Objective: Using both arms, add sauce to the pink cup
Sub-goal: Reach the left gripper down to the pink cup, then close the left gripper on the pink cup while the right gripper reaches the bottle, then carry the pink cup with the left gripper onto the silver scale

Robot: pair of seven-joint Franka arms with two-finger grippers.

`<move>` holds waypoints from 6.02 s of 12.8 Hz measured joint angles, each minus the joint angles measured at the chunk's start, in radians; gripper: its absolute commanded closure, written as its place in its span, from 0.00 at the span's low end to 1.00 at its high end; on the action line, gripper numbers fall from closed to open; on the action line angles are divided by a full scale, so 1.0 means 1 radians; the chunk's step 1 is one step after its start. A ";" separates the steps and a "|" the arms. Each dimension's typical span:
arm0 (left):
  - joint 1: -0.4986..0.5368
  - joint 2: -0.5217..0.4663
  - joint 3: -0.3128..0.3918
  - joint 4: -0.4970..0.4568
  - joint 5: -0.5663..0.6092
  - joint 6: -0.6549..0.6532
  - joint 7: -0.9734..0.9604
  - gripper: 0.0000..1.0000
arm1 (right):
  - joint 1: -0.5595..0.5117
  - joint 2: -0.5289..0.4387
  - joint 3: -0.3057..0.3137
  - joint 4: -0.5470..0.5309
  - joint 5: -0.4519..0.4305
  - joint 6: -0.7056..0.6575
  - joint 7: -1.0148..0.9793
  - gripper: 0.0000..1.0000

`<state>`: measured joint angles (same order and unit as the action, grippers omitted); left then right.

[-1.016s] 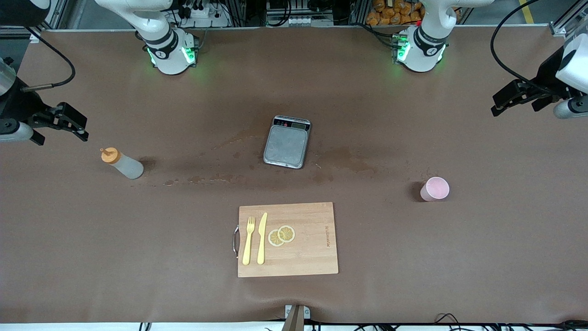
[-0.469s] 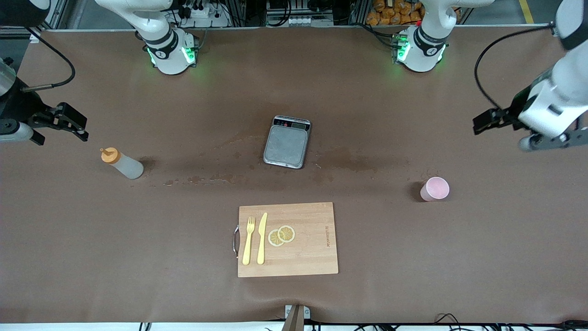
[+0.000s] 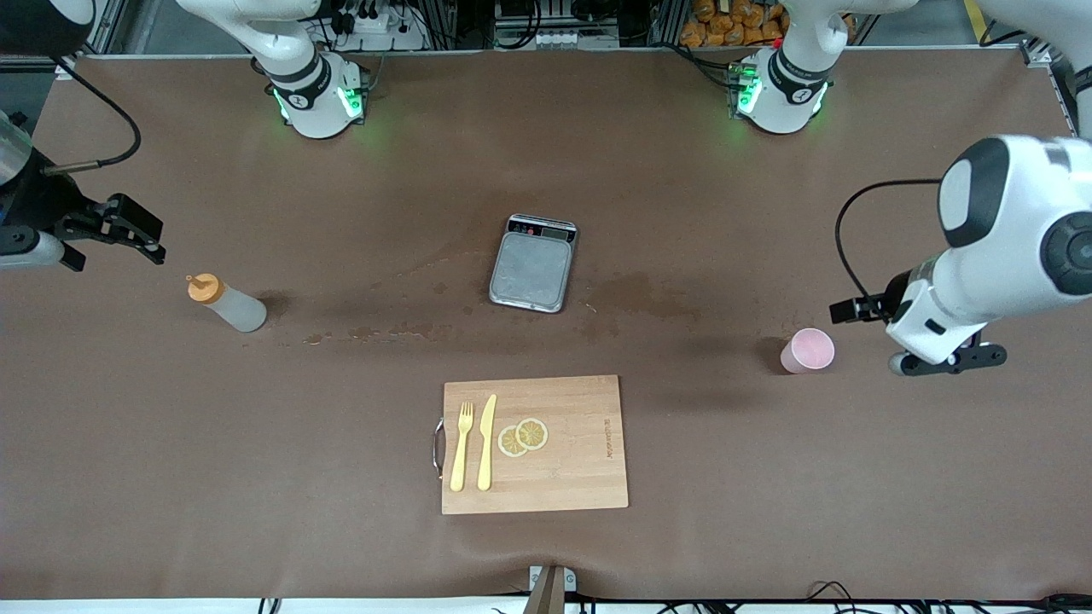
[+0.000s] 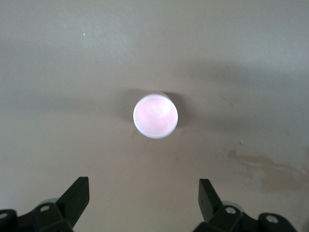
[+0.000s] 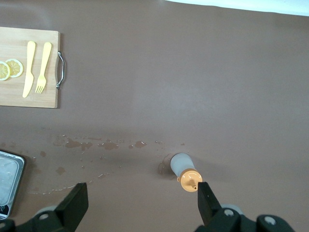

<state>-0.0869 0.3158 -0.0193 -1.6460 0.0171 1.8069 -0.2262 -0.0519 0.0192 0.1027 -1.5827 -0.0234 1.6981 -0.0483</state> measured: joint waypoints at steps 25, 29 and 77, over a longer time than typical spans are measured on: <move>0.062 0.149 0.000 -0.291 0.001 0.482 0.011 0.71 | -0.345 0.322 -0.006 0.092 0.106 -0.026 -0.021 0.00; 0.062 0.153 -0.001 -0.291 0.001 0.489 0.011 1.00 | -0.367 0.375 -0.006 0.098 0.108 -0.027 -0.020 0.00; -0.330 0.245 -0.515 -0.193 0.177 0.617 -1.285 1.00 | -0.599 0.878 0.009 0.045 0.701 -0.340 0.704 0.61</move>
<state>-0.4171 0.5606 -0.5342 -1.8389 0.1940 2.4238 -1.5110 -0.6513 0.8969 0.1122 -1.5375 0.6775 1.3580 0.6552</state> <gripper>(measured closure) 0.960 0.233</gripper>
